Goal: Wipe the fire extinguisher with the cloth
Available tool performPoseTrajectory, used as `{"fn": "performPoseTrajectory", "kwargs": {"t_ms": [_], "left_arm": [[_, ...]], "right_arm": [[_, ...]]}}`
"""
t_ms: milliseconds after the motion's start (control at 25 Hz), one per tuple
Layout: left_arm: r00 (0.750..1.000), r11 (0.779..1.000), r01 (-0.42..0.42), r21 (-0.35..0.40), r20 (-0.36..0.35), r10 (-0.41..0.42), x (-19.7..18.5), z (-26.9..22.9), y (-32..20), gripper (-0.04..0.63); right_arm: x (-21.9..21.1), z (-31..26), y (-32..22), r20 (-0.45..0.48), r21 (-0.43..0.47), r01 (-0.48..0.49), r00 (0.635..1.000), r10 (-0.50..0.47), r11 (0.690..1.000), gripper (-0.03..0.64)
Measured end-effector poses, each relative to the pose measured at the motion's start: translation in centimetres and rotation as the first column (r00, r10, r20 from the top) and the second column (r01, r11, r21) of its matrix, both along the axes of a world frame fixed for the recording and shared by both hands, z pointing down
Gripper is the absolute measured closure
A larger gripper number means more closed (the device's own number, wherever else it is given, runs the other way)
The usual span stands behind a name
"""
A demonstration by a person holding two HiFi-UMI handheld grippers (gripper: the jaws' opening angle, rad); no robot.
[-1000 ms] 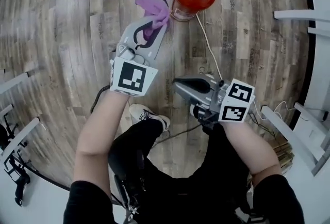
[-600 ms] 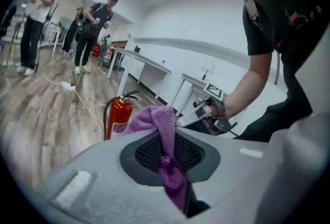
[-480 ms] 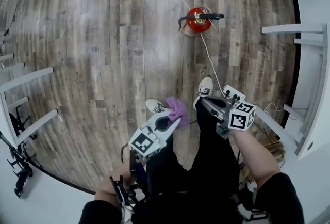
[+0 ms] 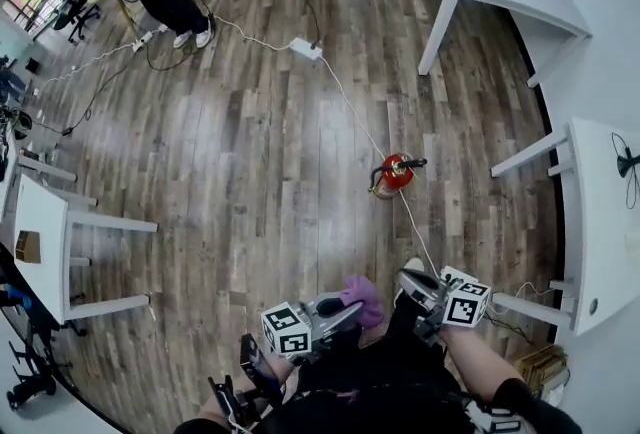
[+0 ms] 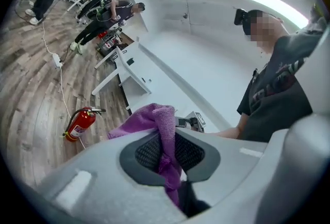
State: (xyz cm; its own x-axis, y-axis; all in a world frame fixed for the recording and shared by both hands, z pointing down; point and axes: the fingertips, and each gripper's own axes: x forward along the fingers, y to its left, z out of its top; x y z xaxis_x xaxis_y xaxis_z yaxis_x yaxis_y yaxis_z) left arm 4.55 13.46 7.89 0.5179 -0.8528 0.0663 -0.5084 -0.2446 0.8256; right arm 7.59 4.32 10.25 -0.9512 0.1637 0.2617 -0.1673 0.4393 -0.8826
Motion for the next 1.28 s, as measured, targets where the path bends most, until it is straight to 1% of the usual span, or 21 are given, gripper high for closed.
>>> {"fn": "performPoseTrajectory", "kwargs": {"t_ms": [120,240,400,480,560,640,800,880,960,1080,1160,1280], "left_arm": [[0.998,0.997,-0.023,0.068,-0.052,0.026,-1.8,-3.3,0.2,0.555],[0.995,0.992,-0.023,0.122,-0.095,0.035,-2.6,-6.4,-0.1,0.555],[0.992,0.989,0.004,0.147,-0.122,0.014,-2.6,-9.3,-0.5,0.555],[0.989,0.988,0.022,0.153,-0.146,0.0,-2.1,-10.1,-0.7,0.555],[0.988,0.985,0.041,0.169,-0.153,-0.015,-1.9,-11.0,-1.5,0.555],[0.99,0.982,0.064,0.176,-0.133,-0.041,-1.7,-11.9,-2.8,0.555],[0.997,0.984,0.08,0.161,-0.028,-0.077,-0.6,-13.0,-4.8,0.555],[0.996,0.985,0.083,0.15,0.011,-0.086,-0.6,-13.4,-5.3,0.555],[0.995,0.986,0.095,0.136,0.024,-0.099,-0.7,-13.8,-5.0,0.554],[0.995,0.988,0.095,0.121,0.019,-0.098,-1.2,-14.2,-3.3,0.554],[0.997,0.99,0.068,0.124,0.026,-0.071,-2.3,-14.5,-2.1,0.555],[0.998,0.989,0.009,0.146,0.053,-0.017,-5.4,-15.4,-0.7,0.554]], "right_arm": [[-2.0,-4.1,1.8,0.071,0.028,-0.006,0.998,0.004,1.0,0.617],[-2.4,-7.4,2.4,0.126,0.049,-0.021,0.992,0.015,0.999,0.617],[-2.0,-11.6,1.6,0.202,0.076,-0.042,0.979,0.026,0.996,0.615],[-1.6,-13.4,1.0,0.239,0.1,-0.028,0.971,0.003,0.995,0.604],[-1.6,-14.7,0.1,0.268,0.141,0.006,0.962,-0.044,0.99,0.601],[-1.6,-15.3,-0.8,0.278,0.171,0.05,0.956,-0.097,0.984,0.601],[-0.3,-14.7,-1.7,0.277,0.168,0.13,0.945,-0.173,0.977,0.601],[-0.1,-14.5,-2.3,0.274,0.162,0.141,0.944,-0.182,0.977,0.603],[0.1,-14.5,-2.2,0.275,0.144,0.132,0.947,-0.168,0.981,0.604],[0.4,-14.9,-0.9,0.273,0.134,0.096,0.953,-0.13,0.986,0.607],[-0.2,-15.2,0.0,0.273,0.14,0.057,0.957,-0.094,0.988,0.61],[-2.7,-16.2,1.2,0.288,0.14,-0.014,0.957,-0.027,0.99,0.614]]}}
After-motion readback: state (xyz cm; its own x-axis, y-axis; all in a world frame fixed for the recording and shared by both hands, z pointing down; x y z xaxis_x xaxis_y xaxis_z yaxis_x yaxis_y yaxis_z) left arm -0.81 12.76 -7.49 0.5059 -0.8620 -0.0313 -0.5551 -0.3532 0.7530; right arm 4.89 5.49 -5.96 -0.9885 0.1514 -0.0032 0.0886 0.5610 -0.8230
